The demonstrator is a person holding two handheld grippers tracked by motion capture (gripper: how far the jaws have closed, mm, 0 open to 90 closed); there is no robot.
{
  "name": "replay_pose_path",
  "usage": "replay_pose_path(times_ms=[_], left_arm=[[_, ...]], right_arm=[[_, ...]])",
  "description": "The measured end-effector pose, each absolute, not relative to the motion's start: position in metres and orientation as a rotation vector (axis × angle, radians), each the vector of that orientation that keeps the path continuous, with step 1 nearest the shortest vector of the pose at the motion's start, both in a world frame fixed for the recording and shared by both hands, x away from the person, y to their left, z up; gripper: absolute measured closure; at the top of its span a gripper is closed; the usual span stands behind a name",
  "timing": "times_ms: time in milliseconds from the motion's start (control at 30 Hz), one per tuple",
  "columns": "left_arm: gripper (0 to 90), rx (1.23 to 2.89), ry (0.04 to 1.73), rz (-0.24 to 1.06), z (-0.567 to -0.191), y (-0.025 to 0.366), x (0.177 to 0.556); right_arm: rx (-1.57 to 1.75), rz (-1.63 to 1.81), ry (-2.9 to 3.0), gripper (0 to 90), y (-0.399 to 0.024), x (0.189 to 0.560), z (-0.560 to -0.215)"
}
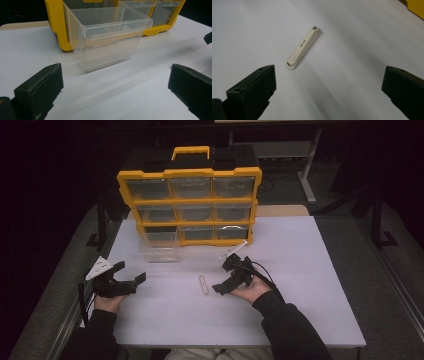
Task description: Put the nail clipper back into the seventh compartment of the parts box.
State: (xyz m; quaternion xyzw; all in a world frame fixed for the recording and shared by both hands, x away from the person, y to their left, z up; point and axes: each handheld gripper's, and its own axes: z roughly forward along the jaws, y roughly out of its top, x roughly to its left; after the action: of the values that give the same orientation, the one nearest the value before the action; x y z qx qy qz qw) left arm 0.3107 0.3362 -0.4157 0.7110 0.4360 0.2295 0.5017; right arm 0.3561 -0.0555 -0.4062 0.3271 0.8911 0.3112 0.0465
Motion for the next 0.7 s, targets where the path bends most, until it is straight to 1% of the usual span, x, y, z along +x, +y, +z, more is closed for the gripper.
replay_pose_path(times_ms=[600, 700], left_arm=[[0.0, 1.723, 1.055, 0.546, -0.416, 0.336, 0.312], [0.0, 1.711, 1.041, 0.544, -0.415, 0.336, 0.310]], right_arm=[[0.986, 0.859, 2.764, 0.0, -0.017, 0.360, -0.418], [0.996, 0.863, 2.763, 3.8, -0.012, 0.363, -0.419]])
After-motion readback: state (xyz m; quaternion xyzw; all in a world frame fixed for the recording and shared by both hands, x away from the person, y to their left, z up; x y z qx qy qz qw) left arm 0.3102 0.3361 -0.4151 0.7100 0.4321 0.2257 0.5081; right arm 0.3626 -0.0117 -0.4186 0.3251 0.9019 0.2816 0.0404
